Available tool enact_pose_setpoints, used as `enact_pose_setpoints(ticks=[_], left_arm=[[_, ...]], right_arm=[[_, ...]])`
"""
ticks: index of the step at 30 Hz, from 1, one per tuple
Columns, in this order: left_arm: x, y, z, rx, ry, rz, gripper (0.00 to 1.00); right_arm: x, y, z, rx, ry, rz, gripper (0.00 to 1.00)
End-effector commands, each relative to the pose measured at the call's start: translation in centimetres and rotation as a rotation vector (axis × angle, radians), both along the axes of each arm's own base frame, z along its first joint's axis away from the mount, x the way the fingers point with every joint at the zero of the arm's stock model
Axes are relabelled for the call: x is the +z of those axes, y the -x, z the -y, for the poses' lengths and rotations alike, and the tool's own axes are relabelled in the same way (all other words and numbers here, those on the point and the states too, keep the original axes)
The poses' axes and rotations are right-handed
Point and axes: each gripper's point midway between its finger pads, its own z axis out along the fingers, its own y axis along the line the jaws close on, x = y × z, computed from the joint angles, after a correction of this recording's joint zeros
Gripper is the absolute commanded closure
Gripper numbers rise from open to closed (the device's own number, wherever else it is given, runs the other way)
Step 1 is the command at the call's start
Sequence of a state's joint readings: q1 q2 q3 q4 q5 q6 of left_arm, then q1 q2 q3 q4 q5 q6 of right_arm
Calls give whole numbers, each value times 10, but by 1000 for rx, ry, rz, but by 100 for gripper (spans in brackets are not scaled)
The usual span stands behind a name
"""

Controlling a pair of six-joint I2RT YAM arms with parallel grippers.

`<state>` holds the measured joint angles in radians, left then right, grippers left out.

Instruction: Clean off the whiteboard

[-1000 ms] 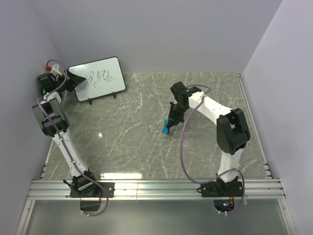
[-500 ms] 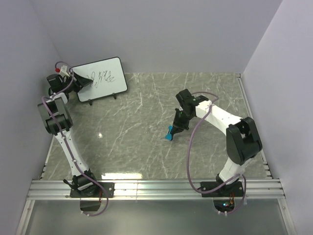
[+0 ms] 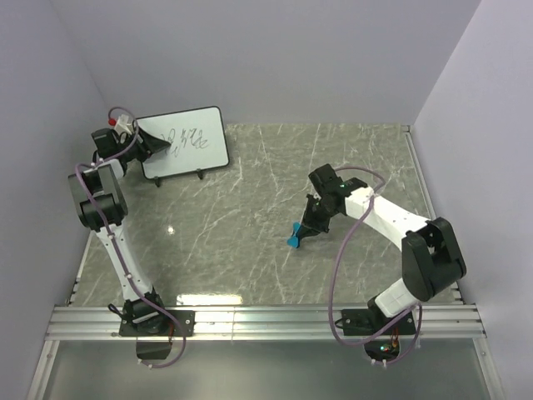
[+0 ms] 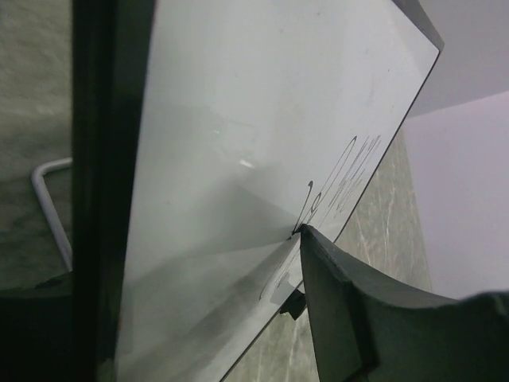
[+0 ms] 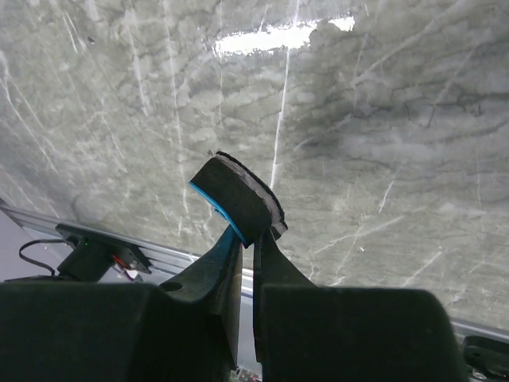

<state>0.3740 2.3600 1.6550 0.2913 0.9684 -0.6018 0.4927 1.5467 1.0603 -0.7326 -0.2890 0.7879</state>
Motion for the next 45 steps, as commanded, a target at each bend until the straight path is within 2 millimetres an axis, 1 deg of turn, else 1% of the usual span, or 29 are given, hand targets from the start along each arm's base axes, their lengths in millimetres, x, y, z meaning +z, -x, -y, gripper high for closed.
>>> enact_pose_setpoints(ticks=[1,2,5,6,7,9,10,12,13,14,15,18,19,21,22,26,27,28,29,30,32,33,34,35,38,39,40,41,45], left_arm=[[14,22,39,-113,-10,-8,82],[8,27,44,-117,-17,-28,82],[2,41,63,-133,-31,-59,85],[1,45,73,-144,-32,-65,88],[-2,56,80,-148,-29,-83,89],[-5,64,87,-132,-40,-98,90],[-9,75,95,-135,-40,-118,94],[-12,84,101,-113,-50,-137,97],[-3,89,108,-118,-57,-120,100],[-12,102,114,-117,-43,-155,100],[-13,107,117,-106,-44,-168,100],[-14,129,137,-105,-61,-190,100],[-14,143,142,-104,-62,-199,100],[-16,158,150,-88,-57,-218,100],[-18,174,158,-80,-67,-222,100],[-19,209,177,-42,-35,-244,100],[-20,217,183,-44,-36,-252,100],[-21,234,194,-53,-37,-264,100],[-24,235,194,-17,-54,-261,100],[-24,243,202,-25,-55,-263,99],[-26,255,207,-11,-36,-273,91],[-26,262,212,-20,-38,-274,69],[-26,264,213,-15,-41,-277,56],[-25,266,214,-14,-42,-274,32],[-16,272,217,-23,-41,-253,17],[-15,274,218,-25,-44,-254,16],[-7,275,218,-26,-45,-228,14],[-2,275,218,-30,-46,-217,7],[12,278,217,-36,-58,-186,5]], right_arm=[[11,-5,2,-14,-25,77,100],[11,-4,3,-15,-25,82,100],[11,-1,7,-12,-25,99,100],[10,2,9,-10,-23,103,100],[10,4,10,-8,-22,105,100],[11,6,12,-5,-28,120,100],[9,8,14,-5,-27,119,100],[11,10,16,-1,-32,137,100],[8,13,19,1,-27,135,100],[9,14,20,8,-26,144,100],[11,14,21,9,-30,157,100],[8,19,27,24,-14,171,100],[8,19,28,26,-10,177,100],[10,18,31,39,-1,202,100],[10,18,33,41,3,209,100],[13,14,35,64,15,242,100],[15,13,35,67,13,252,100],[15,11,35,72,15,258,100],[16,11,35,72,12,262,100],[19,9,34,75,9,272,100],[21,7,34,79,9,281,100],[24,5,33,84,8,293,100],[25,3,33,86,10,303,100],[27,2,34,83,11,309,100],[33,-1,33,89,9,327,100],[33,-1,33,89,10,325,100],[33,-1,33,92,11,325,100],[34,-1,33,91,10,329,100],[35,1,34,89,11,335,100]])
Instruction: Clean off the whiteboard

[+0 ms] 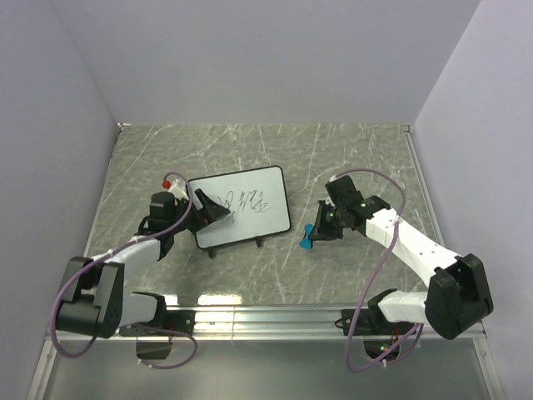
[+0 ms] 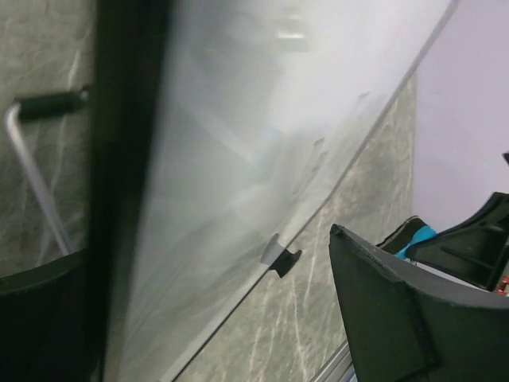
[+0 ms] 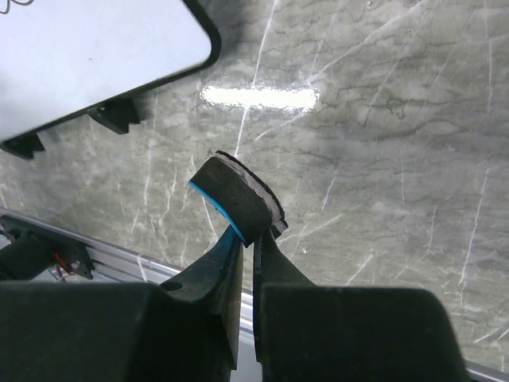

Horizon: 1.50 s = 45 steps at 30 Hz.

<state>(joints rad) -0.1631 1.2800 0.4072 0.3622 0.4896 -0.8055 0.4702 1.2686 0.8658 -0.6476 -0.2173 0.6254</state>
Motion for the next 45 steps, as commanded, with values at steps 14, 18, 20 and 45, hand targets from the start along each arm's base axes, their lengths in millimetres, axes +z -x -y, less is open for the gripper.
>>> enact_pose_setpoints(ticks=[14,18,20,45], left_arm=[[23,6,-19,80,-81,53,23],[22,8,-38,190,-127,53,30],[20,12,-42,215,-137,39,37],[-13,53,-50,258,-88,9,100]], right_arm=[[40,-37,-11,2,-21,117,100],[45,-44,-15,0,-29,125,100],[49,-48,-19,7,-40,130,100],[69,-52,-170,276,-165,153,100]])
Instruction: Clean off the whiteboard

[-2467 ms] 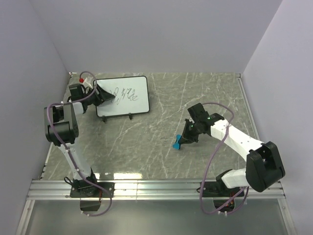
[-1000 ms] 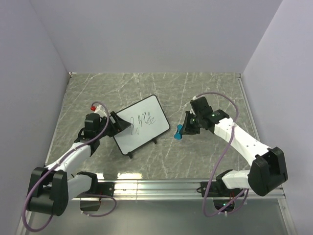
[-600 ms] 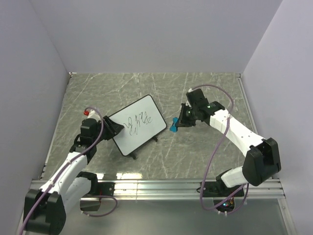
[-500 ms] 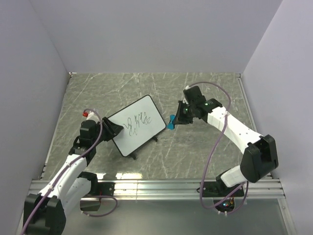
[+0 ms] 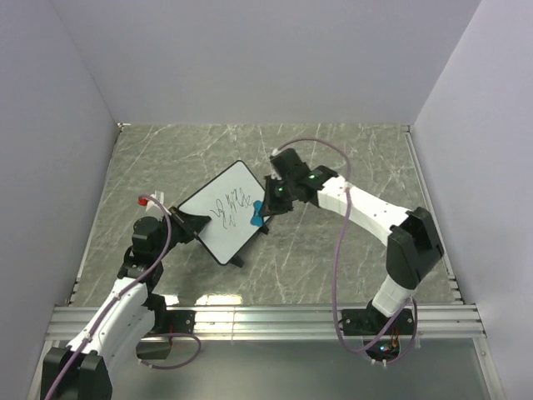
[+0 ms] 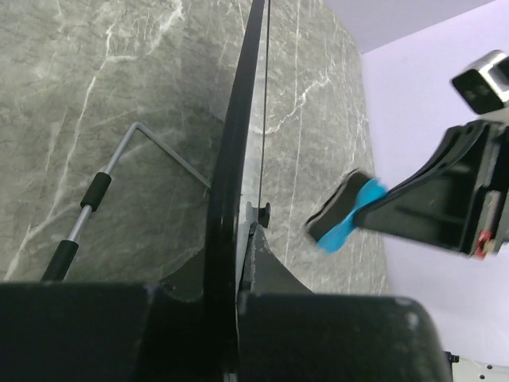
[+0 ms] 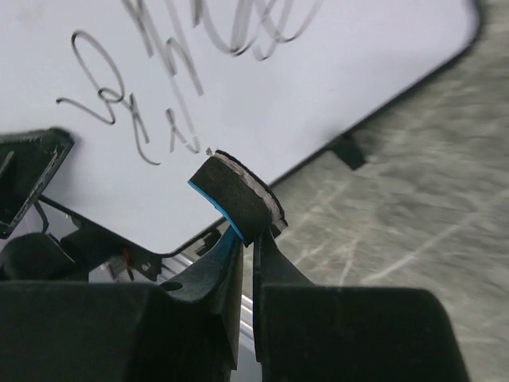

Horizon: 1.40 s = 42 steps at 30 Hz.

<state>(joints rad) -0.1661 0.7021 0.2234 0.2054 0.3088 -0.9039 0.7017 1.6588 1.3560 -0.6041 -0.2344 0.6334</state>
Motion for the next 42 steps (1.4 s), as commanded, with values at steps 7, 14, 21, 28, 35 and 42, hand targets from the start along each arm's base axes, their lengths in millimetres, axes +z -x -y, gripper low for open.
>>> enact_pose_setpoints(ticks=[7,14,21,28,35,42], left_arm=[[-64,20,-17,38,-115,-189,100],[-64,24,-12,0,-118,-190,100],[-63,25,-9,-27,-120,-190,100],[-64,26,-6,-49,-116,-192,100],[-63,26,-4,-62,-115,-185,100],[-65,26,-3,-70,-115,-188,100]], right_arm=[[18,12,-98,104,-143,6,100],[47,-10,-149,114,-243,15,100],[53,-34,-164,108,-237,36,100],[2,-30,-132,17,-182,-39,100],[-49,-13,-96,-10,-51,-85,100],[-79,16,-58,-23,30,-120,100]])
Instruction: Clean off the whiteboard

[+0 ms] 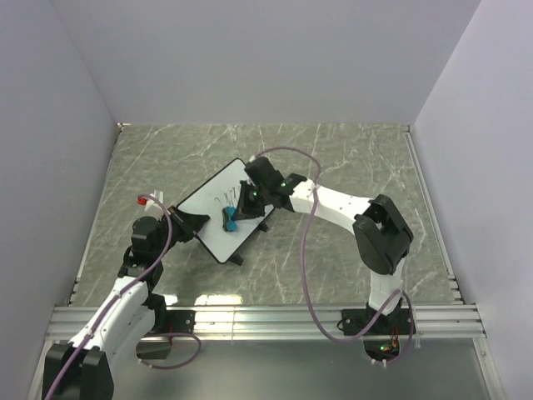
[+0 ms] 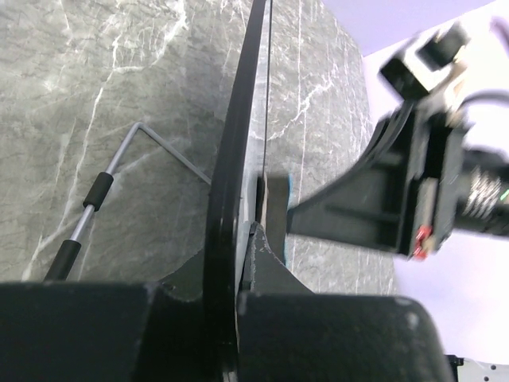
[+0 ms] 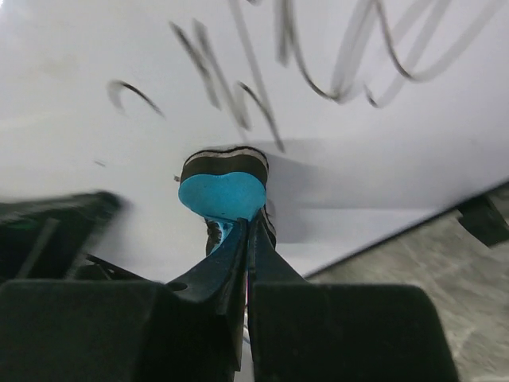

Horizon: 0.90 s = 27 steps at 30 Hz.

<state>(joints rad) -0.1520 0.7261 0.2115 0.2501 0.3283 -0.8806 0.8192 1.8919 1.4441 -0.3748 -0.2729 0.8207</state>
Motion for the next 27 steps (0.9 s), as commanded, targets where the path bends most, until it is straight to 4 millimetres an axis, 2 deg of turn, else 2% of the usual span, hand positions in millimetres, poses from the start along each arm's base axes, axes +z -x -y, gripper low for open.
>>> enact_pose_setpoints(ticks=[1,5,9,15,16,18,19,21,22,23,27], left_arm=[[-63,29,-2,-58,-104,-206,100],[-63,29,0,-66,-103,-204,100],[-63,29,0,-69,-103,-203,100],[-64,31,3,-87,-105,-199,100],[-64,31,3,-87,-105,-202,100],[-64,31,4,-90,-106,-200,100],[-64,31,4,-90,-105,-198,100],[-64,31,4,-92,-107,-197,100],[-64,31,4,-92,-105,-198,100],[-63,31,4,-90,-106,-197,100],[-63,31,4,-94,-107,-196,100]], right_arm=[[-51,26,42,-13,173,-58,100],[-58,38,55,-16,181,-74,100],[-48,34,47,-12,153,-65,100],[-15,14,11,-6,67,-41,100],[0,9,1,3,32,-27,100],[7,8,-11,12,9,-34,100],[21,4,-21,20,-23,-22,100],[25,8,-36,41,-37,-33,100],[37,8,-45,51,-58,-22,100],[40,14,-52,67,-69,-30,100],[43,17,-65,83,-82,-35,100]])
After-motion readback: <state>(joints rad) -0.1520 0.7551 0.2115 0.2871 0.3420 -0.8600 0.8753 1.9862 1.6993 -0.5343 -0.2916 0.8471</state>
